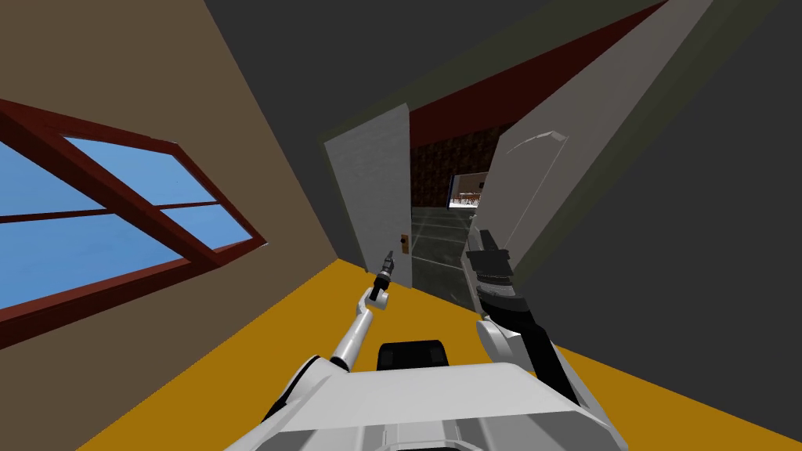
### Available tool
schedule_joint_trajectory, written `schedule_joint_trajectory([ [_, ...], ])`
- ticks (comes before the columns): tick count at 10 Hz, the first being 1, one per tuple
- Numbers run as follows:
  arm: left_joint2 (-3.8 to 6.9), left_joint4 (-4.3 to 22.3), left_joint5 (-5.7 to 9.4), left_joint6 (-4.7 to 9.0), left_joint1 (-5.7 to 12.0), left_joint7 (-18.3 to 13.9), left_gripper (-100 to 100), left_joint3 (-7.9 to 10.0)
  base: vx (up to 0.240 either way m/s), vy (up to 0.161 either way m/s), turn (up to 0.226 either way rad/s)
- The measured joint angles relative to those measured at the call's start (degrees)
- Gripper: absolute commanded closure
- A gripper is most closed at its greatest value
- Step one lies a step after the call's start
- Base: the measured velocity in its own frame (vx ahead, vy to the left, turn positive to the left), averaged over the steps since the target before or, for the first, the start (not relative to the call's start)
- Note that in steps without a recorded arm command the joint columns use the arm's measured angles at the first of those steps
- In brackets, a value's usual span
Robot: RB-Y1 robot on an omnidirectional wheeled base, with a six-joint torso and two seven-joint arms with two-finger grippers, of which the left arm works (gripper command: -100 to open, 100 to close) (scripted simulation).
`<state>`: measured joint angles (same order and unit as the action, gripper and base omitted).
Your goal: Push the door open
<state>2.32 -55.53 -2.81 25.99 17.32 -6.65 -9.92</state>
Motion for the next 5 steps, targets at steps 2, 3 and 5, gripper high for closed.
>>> schedule_joint_trajectory([
  [2,-0.41,3.70,0.17,0.59,2.13,-0.30,-100,-0.35,0.099,0.052,-0.034],
  [3,-0.82,6.38,0.28,0.97,3.64,-0.46,-100,-0.62,0.140,0.066,-0.054],
  [5,-1.34,8.64,0.36,0.42,5.11,-1.03,-100,-1.60,0.109,0.063,-0.024],
])
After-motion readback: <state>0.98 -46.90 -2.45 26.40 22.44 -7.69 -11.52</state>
